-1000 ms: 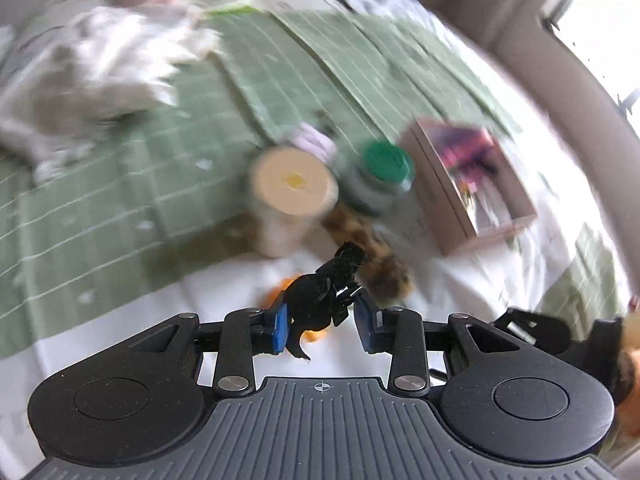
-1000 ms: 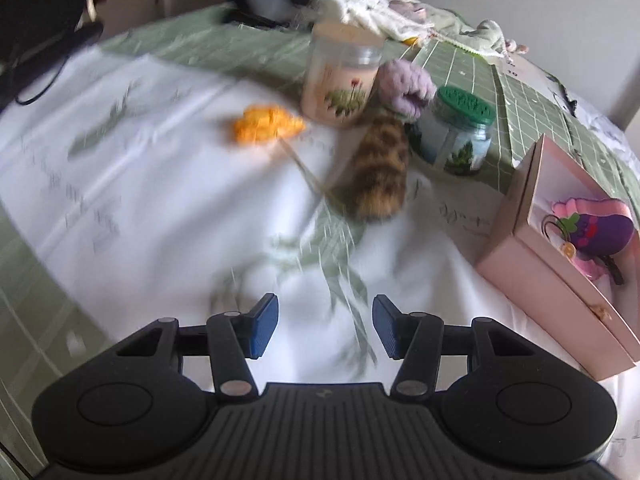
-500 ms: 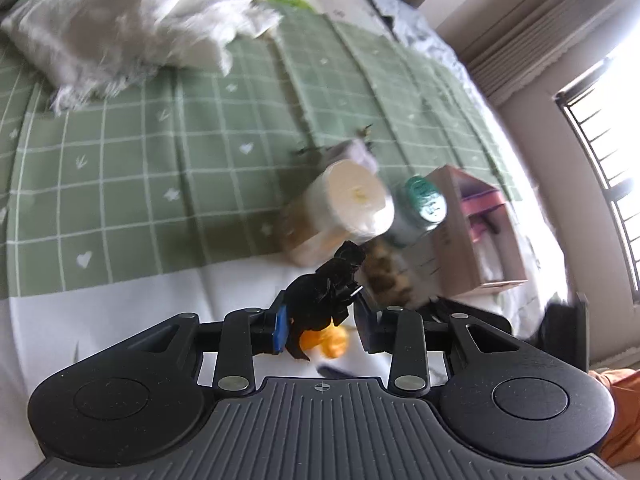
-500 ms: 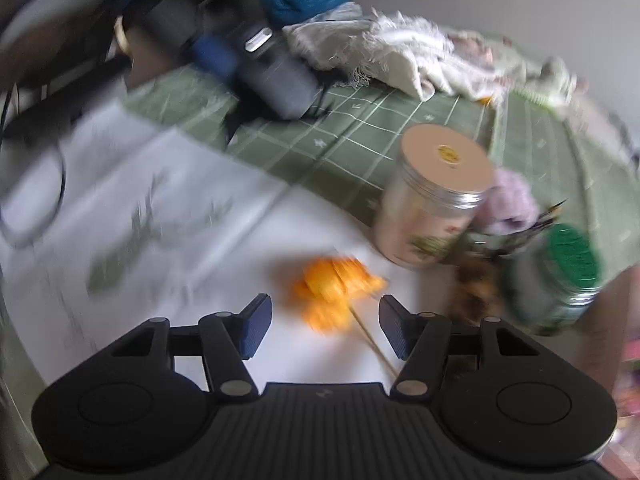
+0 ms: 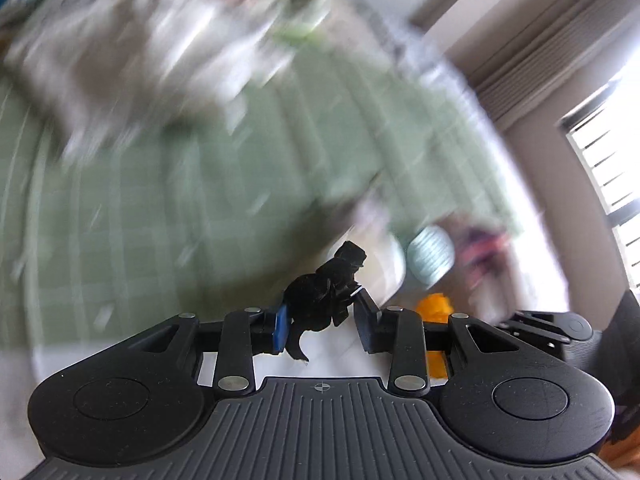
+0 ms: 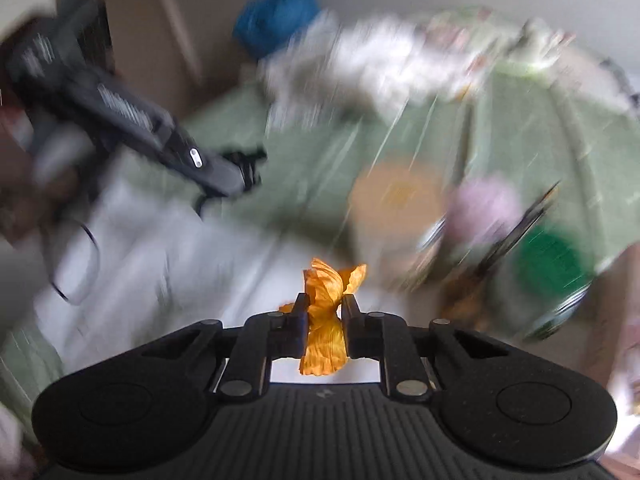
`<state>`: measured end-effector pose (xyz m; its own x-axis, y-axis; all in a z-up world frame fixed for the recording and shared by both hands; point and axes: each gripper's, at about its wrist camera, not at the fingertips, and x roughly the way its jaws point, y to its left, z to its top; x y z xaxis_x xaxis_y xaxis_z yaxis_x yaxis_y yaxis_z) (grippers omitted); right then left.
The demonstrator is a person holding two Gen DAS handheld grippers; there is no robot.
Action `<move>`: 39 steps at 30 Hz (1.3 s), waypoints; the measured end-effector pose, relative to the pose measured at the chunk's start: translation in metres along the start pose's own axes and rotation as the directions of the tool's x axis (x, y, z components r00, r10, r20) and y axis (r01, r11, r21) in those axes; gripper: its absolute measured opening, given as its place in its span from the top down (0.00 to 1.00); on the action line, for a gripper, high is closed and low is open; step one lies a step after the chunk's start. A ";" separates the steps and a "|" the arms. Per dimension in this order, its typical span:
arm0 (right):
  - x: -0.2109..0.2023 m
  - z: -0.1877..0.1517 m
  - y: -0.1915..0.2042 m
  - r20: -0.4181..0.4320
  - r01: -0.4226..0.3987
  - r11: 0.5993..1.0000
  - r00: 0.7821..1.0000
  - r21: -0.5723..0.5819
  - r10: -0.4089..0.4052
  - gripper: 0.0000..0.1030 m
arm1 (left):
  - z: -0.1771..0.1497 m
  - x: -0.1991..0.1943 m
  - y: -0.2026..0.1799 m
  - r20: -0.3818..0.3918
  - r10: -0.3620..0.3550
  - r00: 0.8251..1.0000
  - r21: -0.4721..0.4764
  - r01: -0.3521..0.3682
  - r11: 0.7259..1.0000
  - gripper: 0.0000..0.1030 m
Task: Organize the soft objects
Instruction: 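Carry the clip and flower over the pink box and open both tools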
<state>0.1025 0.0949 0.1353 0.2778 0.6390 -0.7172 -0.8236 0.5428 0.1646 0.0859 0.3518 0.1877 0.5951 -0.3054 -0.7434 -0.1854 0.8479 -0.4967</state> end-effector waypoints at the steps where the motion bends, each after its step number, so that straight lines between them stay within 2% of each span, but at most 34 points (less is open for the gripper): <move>1: -0.021 0.009 -0.009 0.049 0.011 1.000 0.999 0.023 -0.012 0.85 | 0.010 -0.003 -0.016 0.030 -0.030 0.999 0.020 0.029 0.999 0.64; 4: -0.091 0.036 -0.042 0.180 0.092 0.991 0.978 0.100 -0.109 0.85 | 0.041 0.000 -0.077 0.089 -0.138 0.986 0.109 0.128 0.986 0.64; 6: -0.138 0.048 -0.068 0.234 0.142 0.977 0.956 0.161 -0.177 0.85 | 0.053 0.012 -0.119 0.088 -0.215 0.973 0.170 0.198 0.965 0.64; 10: -0.207 0.053 -0.110 0.300 0.255 0.939 0.900 0.229 -0.317 0.85 | 0.058 0.059 -0.193 0.013 -0.318 0.948 0.258 0.304 0.917 0.64; 12: -0.223 0.049 -0.130 0.304 0.270 0.921 0.885 0.280 -0.352 0.85 | 0.050 0.099 -0.219 -0.084 -0.357 0.930 0.242 0.367 0.898 0.63; 14: -0.229 0.040 -0.157 0.287 0.251 0.903 0.889 0.348 -0.357 0.84 | 0.040 0.150 -0.237 -0.198 -0.354 0.914 0.216 0.393 0.894 0.63; 15: -0.228 0.034 -0.169 0.270 0.249 0.892 0.892 0.377 -0.363 0.84 | 0.032 0.175 -0.244 -0.236 -0.325 0.916 0.208 0.375 0.903 0.63; 17: -0.218 0.019 -0.195 0.218 0.245 0.858 0.902 0.452 -0.372 0.81 | 0.015 0.215 -0.250 -0.266 -0.252 0.930 0.208 0.311 0.927 0.63; 18: -0.211 0.012 -0.209 0.177 0.234 0.834 0.915 0.500 -0.363 0.74 | 0.010 0.229 -0.251 -0.275 -0.229 0.934 0.214 0.292 0.932 0.63; 19: -0.202 0.004 -0.224 0.126 0.223 0.805 0.930 0.550 -0.344 0.69 | 0.004 0.239 -0.250 -0.281 -0.210 0.936 0.221 0.276 0.936 0.63; 20: -0.193 -0.003 -0.237 0.092 0.211 0.780 0.941 0.589 -0.324 0.69 | 0.001 0.246 -0.250 -0.290 -0.189 0.938 0.225 0.259 0.939 0.63; 23: -0.178 -0.021 -0.255 0.023 0.226 0.737 0.950 0.637 -0.311 0.69 | 0.003 0.244 -0.244 -0.293 -0.192 0.937 0.200 0.256 0.946 0.63; 25: -0.175 -0.024 -0.259 -0.013 0.254 0.716 0.946 0.650 -0.324 0.69 | 0.019 0.229 -0.238 -0.251 -0.211 0.945 0.187 0.261 0.947 0.63; 27: -0.171 -0.024 -0.254 -0.032 0.263 0.704 0.946 0.660 -0.323 0.69 | 0.034 0.197 -0.223 -0.171 -0.231 0.958 0.193 0.262 0.946 0.63; 29: -0.165 -0.017 -0.249 -0.078 0.299 0.705 0.941 0.643 -0.328 0.65 | 0.046 0.164 -0.208 -0.092 -0.229 0.969 0.184 0.243 0.952 0.63; 31: -0.152 -0.012 -0.246 -0.142 0.348 0.692 0.931 0.633 -0.337 0.52 | 0.053 0.129 -0.184 -0.003 -0.213 0.977 0.169 0.210 0.963 0.63; 32: -0.148 -0.012 -0.246 -0.170 0.363 0.682 0.927 0.635 -0.335 0.52 | 0.055 0.111 -0.170 0.044 -0.203 0.978 0.165 0.193 0.967 0.63; 34: -0.136 -0.013 -0.244 -0.198 0.367 0.660 0.927 0.656 -0.318 0.52 | 0.056 0.079 -0.143 0.134 -0.185 0.974 0.166 0.162 0.973 0.63; 36: -0.123 -0.015 -0.239 -0.199 0.353 0.659 0.933 0.665 -0.299 0.50 | 0.057 0.056 -0.116 0.207 -0.160 0.965 0.160 0.128 0.979 0.63; 37: -0.114 -0.017 -0.238 -0.231 0.386 0.645 0.921 0.659 -0.315 0.50 | 0.056 0.047 -0.102 0.233 -0.151 0.961 0.152 0.118 0.981 0.63; 39: -0.100 -0.021 -0.234 -0.304 0.471 0.589 0.880 0.657 -0.365 0.50 | 0.046 0.035 -0.068 0.286 -0.146 0.947 0.104 0.121 0.987 0.63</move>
<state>0.2571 -0.1075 0.1542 0.3948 0.1982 -0.8971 -0.0289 0.9787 0.2035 0.1548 0.3038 0.2160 0.8145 -0.2889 -0.5031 -0.0297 0.8454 -0.5334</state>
